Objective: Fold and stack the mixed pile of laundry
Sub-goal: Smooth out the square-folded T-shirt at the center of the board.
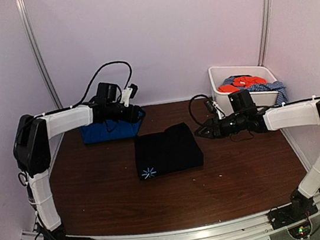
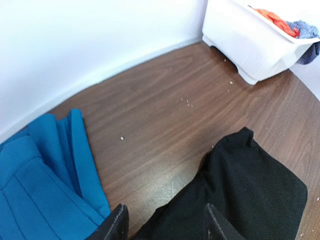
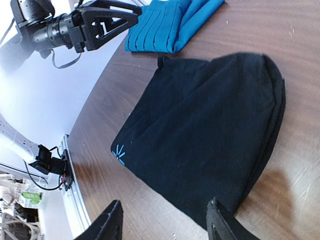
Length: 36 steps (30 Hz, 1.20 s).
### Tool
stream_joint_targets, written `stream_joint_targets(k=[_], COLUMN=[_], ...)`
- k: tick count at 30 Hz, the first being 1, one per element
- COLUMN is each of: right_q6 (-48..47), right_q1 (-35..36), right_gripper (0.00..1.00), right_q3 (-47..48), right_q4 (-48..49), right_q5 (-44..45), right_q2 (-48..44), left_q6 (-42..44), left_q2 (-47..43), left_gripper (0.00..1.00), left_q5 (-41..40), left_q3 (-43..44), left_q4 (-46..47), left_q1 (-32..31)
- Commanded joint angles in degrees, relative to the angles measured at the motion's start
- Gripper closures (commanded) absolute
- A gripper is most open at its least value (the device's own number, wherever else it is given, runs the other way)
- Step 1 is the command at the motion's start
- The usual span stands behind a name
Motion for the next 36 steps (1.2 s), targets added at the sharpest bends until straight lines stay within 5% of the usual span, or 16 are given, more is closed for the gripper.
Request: stream_joint_targets(k=[1, 15, 29, 36], right_q6=[-2.63, 1.41, 1.31, 1.13], right_q1=[0.34, 1.44, 1.75, 2.06], right_gripper=[0.47, 0.56, 0.62, 0.63], right_q3=[7.15, 16.84, 13.13, 11.26], right_q4=[-4.38, 6.55, 7.77, 7.76], right_q5=[3.45, 2.47, 5.72, 6.38], right_q2=[5.52, 25.37, 29.55, 29.56], left_q6=[-1.69, -0.64, -1.30, -2.25], left_q2=[-0.12, 4.80, 7.07, 5.98], left_gripper=[0.51, 0.49, 0.55, 0.95], left_q5=[-4.34, -10.21, -10.01, -9.65], left_q3=[-3.71, -3.03, -2.85, -4.66], left_q4=[3.86, -1.25, -3.30, -1.91], left_q1=[0.13, 0.76, 1.02, 1.64])
